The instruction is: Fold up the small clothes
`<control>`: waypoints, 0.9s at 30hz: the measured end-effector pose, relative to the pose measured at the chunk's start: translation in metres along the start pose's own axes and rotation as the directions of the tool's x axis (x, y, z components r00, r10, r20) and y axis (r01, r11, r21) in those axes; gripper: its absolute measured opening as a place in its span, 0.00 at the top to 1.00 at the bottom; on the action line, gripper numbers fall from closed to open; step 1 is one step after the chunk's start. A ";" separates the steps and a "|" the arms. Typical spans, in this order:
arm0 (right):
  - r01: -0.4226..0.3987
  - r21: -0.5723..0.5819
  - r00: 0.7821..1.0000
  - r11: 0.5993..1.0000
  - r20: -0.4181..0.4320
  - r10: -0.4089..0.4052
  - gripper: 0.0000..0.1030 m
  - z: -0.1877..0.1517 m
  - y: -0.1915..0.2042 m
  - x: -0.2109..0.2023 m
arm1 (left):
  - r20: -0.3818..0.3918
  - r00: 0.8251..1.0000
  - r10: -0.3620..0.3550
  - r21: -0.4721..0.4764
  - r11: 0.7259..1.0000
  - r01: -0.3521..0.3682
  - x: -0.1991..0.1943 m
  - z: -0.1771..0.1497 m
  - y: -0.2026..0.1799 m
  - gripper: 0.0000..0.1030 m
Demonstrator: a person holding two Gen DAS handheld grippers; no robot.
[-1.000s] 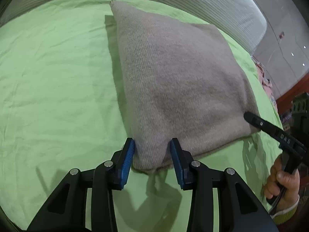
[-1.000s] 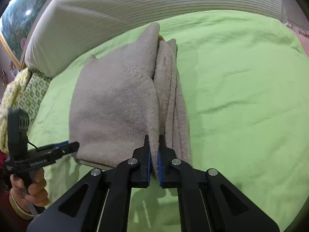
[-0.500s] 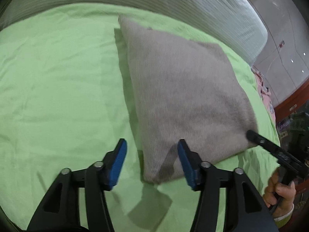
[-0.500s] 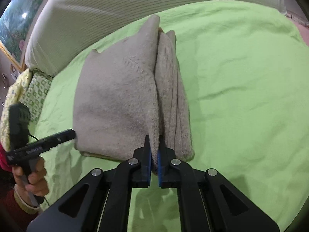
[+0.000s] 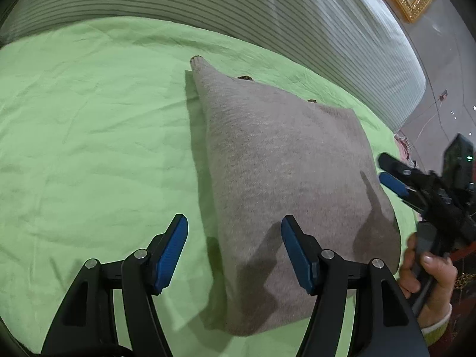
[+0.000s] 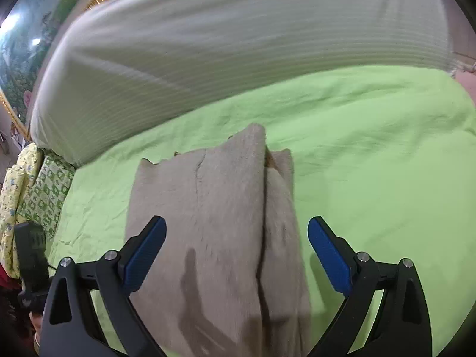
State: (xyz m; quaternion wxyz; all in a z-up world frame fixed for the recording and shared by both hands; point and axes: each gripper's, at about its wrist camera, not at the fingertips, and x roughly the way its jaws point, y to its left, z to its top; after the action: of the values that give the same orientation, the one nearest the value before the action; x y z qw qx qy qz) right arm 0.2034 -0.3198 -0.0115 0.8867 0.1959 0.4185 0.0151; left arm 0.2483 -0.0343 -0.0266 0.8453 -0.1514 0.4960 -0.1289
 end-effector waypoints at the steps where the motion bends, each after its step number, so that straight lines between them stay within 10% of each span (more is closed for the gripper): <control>1: 0.006 0.000 1.000 1.000 -0.006 -0.006 0.07 0.000 -0.002 0.004 | -0.002 1.000 -0.006 -0.002 1.000 0.006 0.002 0.001 -0.001 0.36; 18: -0.104 0.078 0.991 0.992 -0.072 0.110 0.34 -0.017 -0.043 0.023 | -0.052 0.986 -0.158 -0.158 0.976 0.148 0.058 0.015 0.008 0.20; 22: -0.154 0.132 0.983 0.979 -0.083 0.165 0.36 -0.026 -0.052 0.033 | -0.047 0.979 -0.199 -0.170 0.967 0.188 0.069 0.010 0.005 0.33; 27: -0.195 0.139 0.975 0.971 -0.078 0.207 0.64 -0.030 -0.044 0.028 | -0.001 0.978 -0.209 -0.141 0.968 0.207 0.056 0.009 0.000 0.59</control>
State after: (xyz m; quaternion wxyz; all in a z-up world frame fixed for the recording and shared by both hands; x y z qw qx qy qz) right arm 0.1935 -0.3448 -0.0648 0.8455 0.2941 0.4371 0.0866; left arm 0.2824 -0.0541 -0.0674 0.8106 -0.2604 0.4918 -0.1827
